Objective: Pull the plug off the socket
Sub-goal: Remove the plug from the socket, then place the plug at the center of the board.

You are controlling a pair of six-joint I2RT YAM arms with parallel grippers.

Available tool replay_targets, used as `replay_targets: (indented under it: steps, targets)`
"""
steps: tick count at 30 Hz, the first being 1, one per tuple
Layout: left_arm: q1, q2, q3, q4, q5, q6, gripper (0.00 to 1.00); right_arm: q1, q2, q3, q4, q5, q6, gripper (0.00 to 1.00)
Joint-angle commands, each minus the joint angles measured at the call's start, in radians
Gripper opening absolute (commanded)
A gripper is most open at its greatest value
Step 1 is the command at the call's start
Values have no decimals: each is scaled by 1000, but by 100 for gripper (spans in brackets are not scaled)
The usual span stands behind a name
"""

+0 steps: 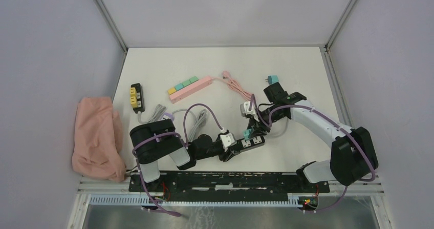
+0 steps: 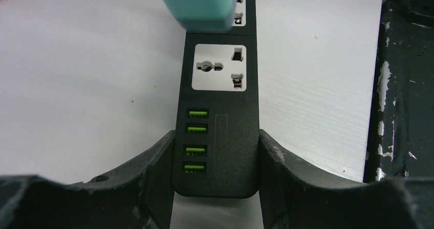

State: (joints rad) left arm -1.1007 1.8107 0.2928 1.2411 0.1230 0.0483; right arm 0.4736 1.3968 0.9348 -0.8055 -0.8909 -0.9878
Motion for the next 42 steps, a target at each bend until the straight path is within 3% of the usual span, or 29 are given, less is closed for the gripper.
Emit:
replay_targets:
  steps: [1,4,5,9,12,23,31,37,42]
  targets:
    - [9,26,2,-12,-8,-13,3,-46,-55,48,-102,-137,-90,0]
    - [9,12,2,-13,-14,-26,3,-73,-57,62,-54,-148,-4,0]
    - [11,2,1,-20,-15,-38,8,-91,-58,71,-20,-148,85,0]
    - [13,-84,10,-118,-40,-95,66,-183,-75,80,105,-162,292,0]
    - [17,-179,21,-216,-83,-154,84,-264,-100,71,184,-173,415,0]
    - [34,-565,244,-828,-85,-214,92,-568,-225,-8,482,-285,787,0]
    - [71,-754,303,-945,-98,-336,100,-702,-258,-19,563,-314,991,1]
    - [102,-879,321,-998,-94,-396,99,-744,-251,4,546,-325,1009,0]
    - [112,-946,354,-1131,-145,-374,99,-746,-202,42,515,-320,1019,0]
